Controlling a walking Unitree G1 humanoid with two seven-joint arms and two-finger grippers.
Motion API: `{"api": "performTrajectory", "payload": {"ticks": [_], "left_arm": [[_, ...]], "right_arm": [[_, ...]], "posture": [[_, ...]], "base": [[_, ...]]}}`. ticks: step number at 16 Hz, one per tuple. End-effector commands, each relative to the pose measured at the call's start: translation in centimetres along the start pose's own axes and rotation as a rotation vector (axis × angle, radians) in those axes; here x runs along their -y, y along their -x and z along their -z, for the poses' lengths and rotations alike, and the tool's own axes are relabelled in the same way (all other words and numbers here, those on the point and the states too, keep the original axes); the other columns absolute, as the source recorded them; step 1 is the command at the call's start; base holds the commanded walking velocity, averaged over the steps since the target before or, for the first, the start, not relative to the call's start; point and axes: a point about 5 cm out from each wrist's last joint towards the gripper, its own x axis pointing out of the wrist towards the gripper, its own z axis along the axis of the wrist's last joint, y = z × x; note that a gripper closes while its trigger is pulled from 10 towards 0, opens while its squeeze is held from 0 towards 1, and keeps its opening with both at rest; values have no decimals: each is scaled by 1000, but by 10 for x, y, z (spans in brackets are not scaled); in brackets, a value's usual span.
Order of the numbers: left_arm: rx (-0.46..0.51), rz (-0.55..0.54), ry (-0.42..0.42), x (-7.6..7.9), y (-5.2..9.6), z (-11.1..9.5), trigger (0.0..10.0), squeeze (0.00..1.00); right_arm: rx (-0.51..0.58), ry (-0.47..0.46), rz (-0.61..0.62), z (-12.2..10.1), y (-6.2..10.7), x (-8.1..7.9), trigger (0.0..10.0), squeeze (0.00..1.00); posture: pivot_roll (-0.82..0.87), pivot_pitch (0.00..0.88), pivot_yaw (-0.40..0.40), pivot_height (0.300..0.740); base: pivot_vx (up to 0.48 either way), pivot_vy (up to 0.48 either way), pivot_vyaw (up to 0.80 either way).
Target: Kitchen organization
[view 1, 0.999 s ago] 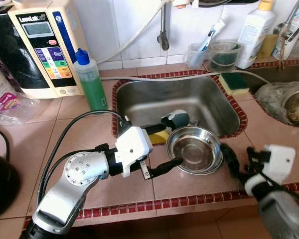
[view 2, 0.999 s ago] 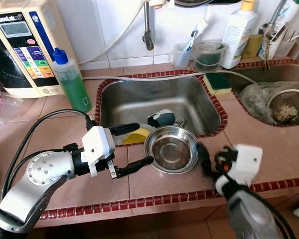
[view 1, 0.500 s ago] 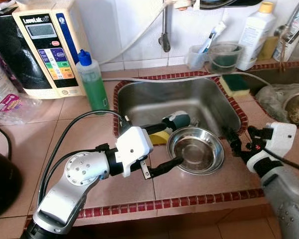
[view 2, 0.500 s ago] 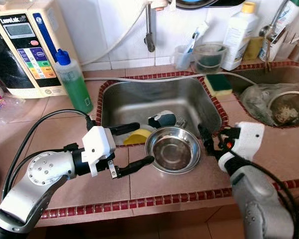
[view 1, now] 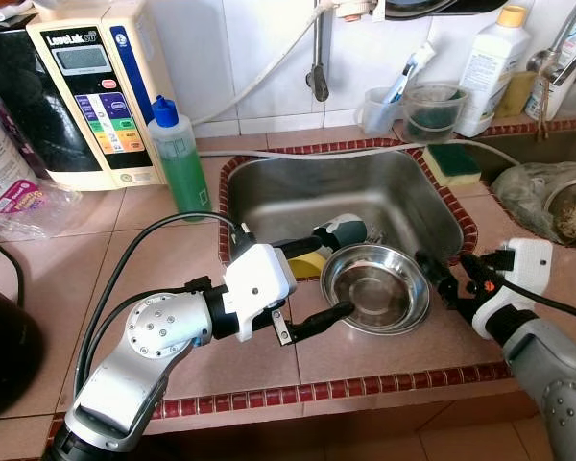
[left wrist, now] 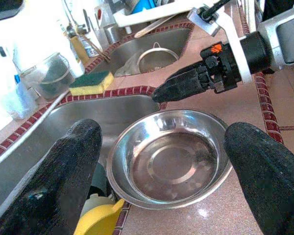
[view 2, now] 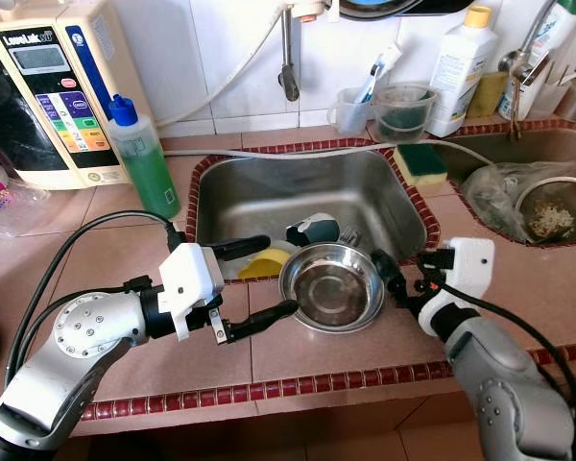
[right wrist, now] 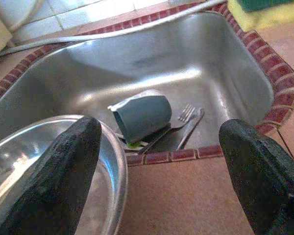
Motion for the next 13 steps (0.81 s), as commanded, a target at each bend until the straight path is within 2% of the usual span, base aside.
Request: {"api": "performTrajectory", "payload": {"ticks": [1,6,13], "left_arm": [[-2,-4,-16,1,-1,-1,10000,0],[2,-9,-19,0,-1,-2,10000,0],[11,-16,-20,0,-3,-3,10000,0]], "right_arm": [[-21,4,-18,1,-2,0,10000,0],[-51,16,-64,-5,-9,0,10000,0],[-158,0,-155,-1,-6,-2,10000,0]], "posture": [[-221,83,46,740],[-220,86,42,740],[-232,100,38,740]], "base": [[0,0,0],[0,0,0],[0,0,0]]}}
